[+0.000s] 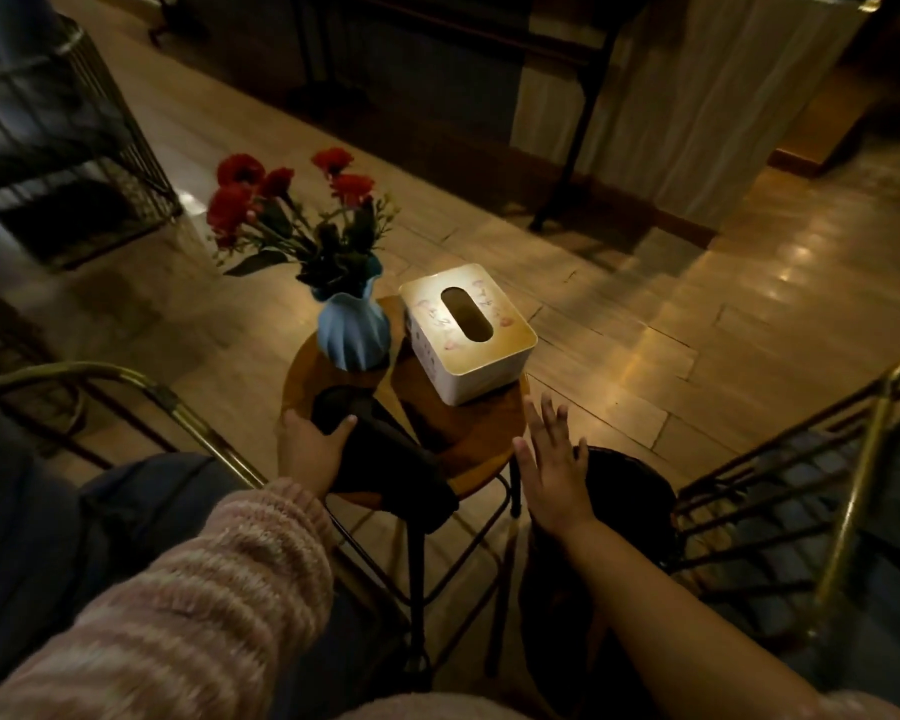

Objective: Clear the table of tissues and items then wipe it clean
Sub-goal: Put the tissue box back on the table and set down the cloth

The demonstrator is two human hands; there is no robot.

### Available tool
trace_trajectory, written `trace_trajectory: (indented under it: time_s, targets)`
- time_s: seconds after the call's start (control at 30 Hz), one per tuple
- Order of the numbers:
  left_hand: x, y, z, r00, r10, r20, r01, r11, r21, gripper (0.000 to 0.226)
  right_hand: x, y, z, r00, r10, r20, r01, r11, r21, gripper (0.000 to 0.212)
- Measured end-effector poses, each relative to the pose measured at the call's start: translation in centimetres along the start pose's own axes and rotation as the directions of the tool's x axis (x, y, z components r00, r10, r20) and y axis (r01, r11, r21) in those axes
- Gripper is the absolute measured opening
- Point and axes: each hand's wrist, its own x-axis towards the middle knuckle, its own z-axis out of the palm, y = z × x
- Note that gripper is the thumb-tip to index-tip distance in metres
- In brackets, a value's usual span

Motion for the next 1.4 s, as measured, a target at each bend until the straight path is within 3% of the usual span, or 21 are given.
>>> trace_trajectory:
  time_s: [0.07,0.17,0.27,0.4,0.47,0.57,0.63,0.73,0.83,0.9,0.97,1.07,1.23,1.4]
  targets:
    - [-0.7,-0.4,0.7,0.985,0.174,0.001,-0.169,0.951,0.259,0.086,0.5,0.1,0.2,1.000,0.001,0.019,-0.001,1.000,-0.006,0.079]
    - [-1.2,-1.1,2.2,0.894,0.382,0.234,-0.448,0.769,0.457,0.066,0.9,0.1,0.5,0.999,-0.001,0.032,0.001,1.000,0.000,0.079]
    - [-1.5,-1.3,3.2,0.880,0.303,0.365,-0.463,0.718,0.519,0.057,1.4,0.4,0.7,0.999,-0.012,0.032,0.012,1.000,-0.003,0.071]
    - [-1.3,-0.5,3.5,0.896,0.244,0.371,-0.426,0.709,0.561,0.057,2.2,0.6,0.1,1.000,-0.023,0.006,0.023,0.999,0.024,0.072]
    - [-1.2,0.4,3.7,0.882,0.328,0.339,-0.463,0.739,0.490,0.059,3.1,0.4,-0.6,0.999,-0.001,-0.049,0.005,0.997,0.080,0.076]
    - [-1.8,2.5,4.2,0.847,0.466,0.257,-0.517,0.833,0.197,0.061,5.7,0.0,-2.2,0.989,0.073,-0.132,-0.045,0.978,0.205,0.064]
    - [-2.1,4.2,4.8,0.858,0.465,0.219,-0.473,0.881,-0.019,0.062,8.1,-0.4,-3.5,0.983,0.101,-0.153,-0.051,0.953,0.299,0.058]
    - [-2.1,6.7,6.2,0.894,0.409,0.181,-0.378,0.907,-0.185,0.063,12.5,-1.0,-5.1,0.986,0.089,-0.138,-0.030,0.925,0.379,0.055]
    - [-2.0,8.5,7.8,0.939,0.318,0.129,-0.263,0.909,-0.323,0.061,17.0,-1.4,-6.2,0.999,0.033,-0.026,-0.019,0.905,0.426,0.054]
    - [-2.0,9.3,9.2,0.974,0.199,0.106,-0.134,0.890,-0.437,0.061,19.1,-1.5,-6.7,0.991,0.013,0.135,-0.075,0.882,0.466,0.053]
    - [-2.2,9.8,10.9,0.992,0.094,0.089,-0.034,0.852,-0.522,0.065,20.7,-1.4,-6.6,0.946,-0.007,0.323,-0.162,0.854,0.494,0.054]
    - [-2.9,10.5,12.9,0.998,0.037,0.050,-0.001,0.817,-0.577,0.059,21.7,-1.4,-5.8,0.846,-0.091,0.526,-0.229,0.829,0.511,0.058]
    - [-4.2,11.1,14.0,0.998,-0.057,0.017,0.054,0.746,-0.664,0.051,20.6,-1.2,-5.1,0.791,-0.186,0.583,-0.284,0.732,0.619,0.042]
    - [-8.2,9.6,14.0,0.988,-0.123,-0.088,0.025,0.705,-0.709,0.046,17.5,-1.7,-5.5,0.763,-0.205,0.613,-0.287,0.742,0.606,0.034]
